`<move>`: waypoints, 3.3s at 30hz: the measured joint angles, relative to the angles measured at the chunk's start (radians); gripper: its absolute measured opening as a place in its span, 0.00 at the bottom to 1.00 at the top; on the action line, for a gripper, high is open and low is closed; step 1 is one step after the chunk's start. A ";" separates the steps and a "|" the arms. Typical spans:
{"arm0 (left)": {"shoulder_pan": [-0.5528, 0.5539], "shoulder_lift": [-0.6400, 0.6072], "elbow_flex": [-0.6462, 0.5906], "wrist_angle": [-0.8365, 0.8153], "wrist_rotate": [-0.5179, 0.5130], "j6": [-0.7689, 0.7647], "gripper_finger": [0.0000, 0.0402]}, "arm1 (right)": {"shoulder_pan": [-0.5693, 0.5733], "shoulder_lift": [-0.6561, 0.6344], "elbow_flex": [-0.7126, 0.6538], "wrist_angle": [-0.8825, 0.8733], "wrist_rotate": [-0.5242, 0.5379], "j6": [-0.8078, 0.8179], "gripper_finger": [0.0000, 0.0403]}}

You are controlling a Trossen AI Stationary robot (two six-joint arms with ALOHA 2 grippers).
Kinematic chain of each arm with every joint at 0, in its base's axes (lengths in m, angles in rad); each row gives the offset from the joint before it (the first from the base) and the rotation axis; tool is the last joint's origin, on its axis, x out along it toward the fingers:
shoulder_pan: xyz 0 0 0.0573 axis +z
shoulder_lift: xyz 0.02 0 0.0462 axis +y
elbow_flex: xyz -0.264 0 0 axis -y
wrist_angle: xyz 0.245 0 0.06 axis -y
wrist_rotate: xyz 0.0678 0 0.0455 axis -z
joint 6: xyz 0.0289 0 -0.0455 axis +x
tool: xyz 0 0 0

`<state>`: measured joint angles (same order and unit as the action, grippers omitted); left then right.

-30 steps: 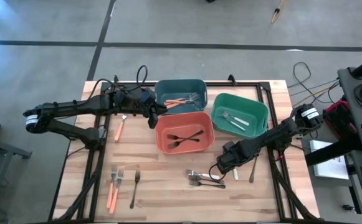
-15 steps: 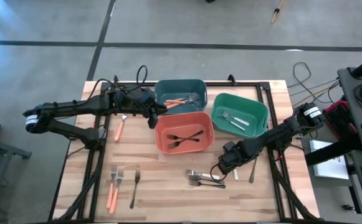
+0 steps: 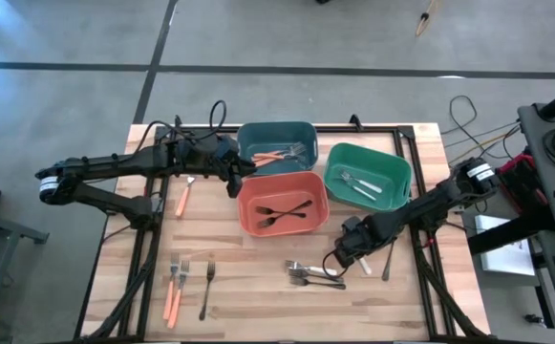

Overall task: Sort silverware by color (type)
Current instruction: Put the white fork into the green bin, then put the black fork into the orange bin

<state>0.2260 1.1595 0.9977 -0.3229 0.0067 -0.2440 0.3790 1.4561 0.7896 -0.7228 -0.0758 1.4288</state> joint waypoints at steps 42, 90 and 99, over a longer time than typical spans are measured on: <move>0.005 -0.032 0.000 0.069 -0.120 -0.084 0.14 | -0.791 -0.170 0.498 -0.507 0.071 -1.271 0.07; 0.059 -0.160 0.003 0.063 -0.506 -0.110 0.14 | -0.882 -0.095 0.023 -0.082 0.122 -1.585 0.13; 0.076 -0.150 0.003 -0.149 -0.514 -0.261 0.14 | -0.882 -0.132 0.027 -0.093 0.121 -1.518 0.31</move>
<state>0.3019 1.0100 1.0008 -0.4724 -0.5069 -0.5048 -0.5030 1.3240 0.8167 -0.8157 0.0456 -0.0891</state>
